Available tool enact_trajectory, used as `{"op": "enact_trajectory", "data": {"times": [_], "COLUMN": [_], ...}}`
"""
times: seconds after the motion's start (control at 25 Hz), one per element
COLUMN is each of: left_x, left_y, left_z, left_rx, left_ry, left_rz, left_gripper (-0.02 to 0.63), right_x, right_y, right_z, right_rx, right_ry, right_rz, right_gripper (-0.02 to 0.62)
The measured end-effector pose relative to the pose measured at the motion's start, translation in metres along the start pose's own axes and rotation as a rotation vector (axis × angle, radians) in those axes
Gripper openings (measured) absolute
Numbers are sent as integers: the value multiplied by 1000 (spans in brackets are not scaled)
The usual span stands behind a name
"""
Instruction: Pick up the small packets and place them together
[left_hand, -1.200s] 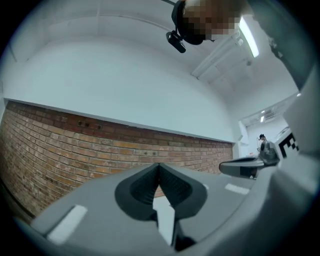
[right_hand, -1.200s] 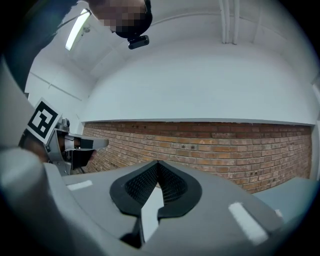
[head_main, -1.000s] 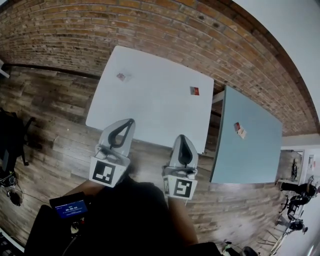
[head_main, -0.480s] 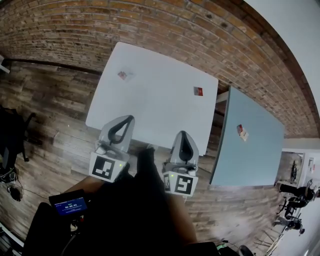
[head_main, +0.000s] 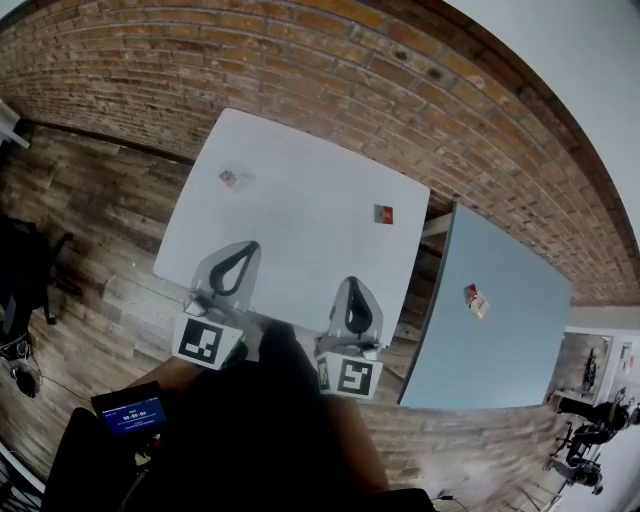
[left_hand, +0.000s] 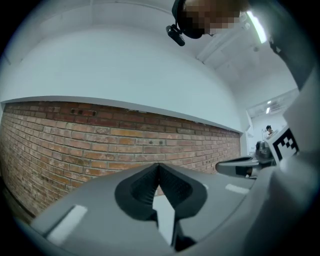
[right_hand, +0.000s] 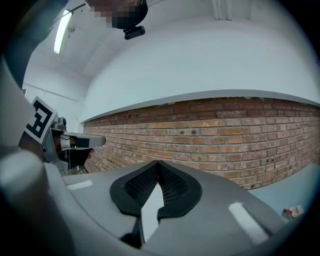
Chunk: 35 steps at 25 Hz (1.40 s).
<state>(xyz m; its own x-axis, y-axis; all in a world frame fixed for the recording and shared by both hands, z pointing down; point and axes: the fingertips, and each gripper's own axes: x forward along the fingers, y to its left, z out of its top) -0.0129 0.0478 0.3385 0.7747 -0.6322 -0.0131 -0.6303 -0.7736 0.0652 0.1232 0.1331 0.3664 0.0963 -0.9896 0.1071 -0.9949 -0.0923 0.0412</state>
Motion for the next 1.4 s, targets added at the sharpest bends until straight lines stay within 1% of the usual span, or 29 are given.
{"op": "enact_trajectory", "data": {"times": [0.08, 0.2, 0.28, 0.4, 0.48, 0.56, 0.64, 0.76, 0.88, 0.92, 1.0, 1.12, 1.2, 1.4], "left_x": [20, 44, 54, 61, 68, 79, 91, 104, 115, 118, 122, 130, 136, 153], "left_y": [-5, -15, -21, -26, -25, -21, -16, -10, -6, -4, -1, -3, -7, -21], "left_z": [2, 4, 1, -15, -25, -29, -26, -22, -19, -18, -18, -20, -19, -22], "left_rx": [15, 13, 12, -4, -13, -4, -1, 8, 6, 9, 9, 4, 4, -15], "left_ry": [-2, -5, -1, 32, 57, 67, 55, 43, 25, 14, 10, 17, 14, 22], "left_rz": [6, 20, 30, 36, 28, 18, 2, -26, -24, -15, 0, -9, -18, -19], "left_gripper": [0, 0, 0, 0, 0, 0, 0, 0, 0, 0, 0, 0, 0, 0], "right_x": [9, 19, 25, 32, 35, 42, 51, 64, 79, 83, 94, 106, 115, 137], "right_y": [-17, -41, -57, -78, -89, -99, -109, -120, -133, -138, -147, -163, -175, -208], "right_z": [2, 3, -3, -18, -30, -38, -42, -42, -48, -52, -66, -92, -110, -147], "right_rx": [8, 13, 4, -19, -38, -53, -71, -81, -74, -70, -78, -84, -81, -96], "right_ry": [-5, -3, 20, 76, 117, 163, 201, 226, 238, 242, 266, 330, 378, 462], "right_rz": [8, 24, 37, 41, 32, 14, -8, -22, -33, -38, -44, -44, -36, -4], "right_gripper": [3, 3, 3, 3, 3, 3, 3, 3, 3, 8, 42, 48, 77, 103]}}
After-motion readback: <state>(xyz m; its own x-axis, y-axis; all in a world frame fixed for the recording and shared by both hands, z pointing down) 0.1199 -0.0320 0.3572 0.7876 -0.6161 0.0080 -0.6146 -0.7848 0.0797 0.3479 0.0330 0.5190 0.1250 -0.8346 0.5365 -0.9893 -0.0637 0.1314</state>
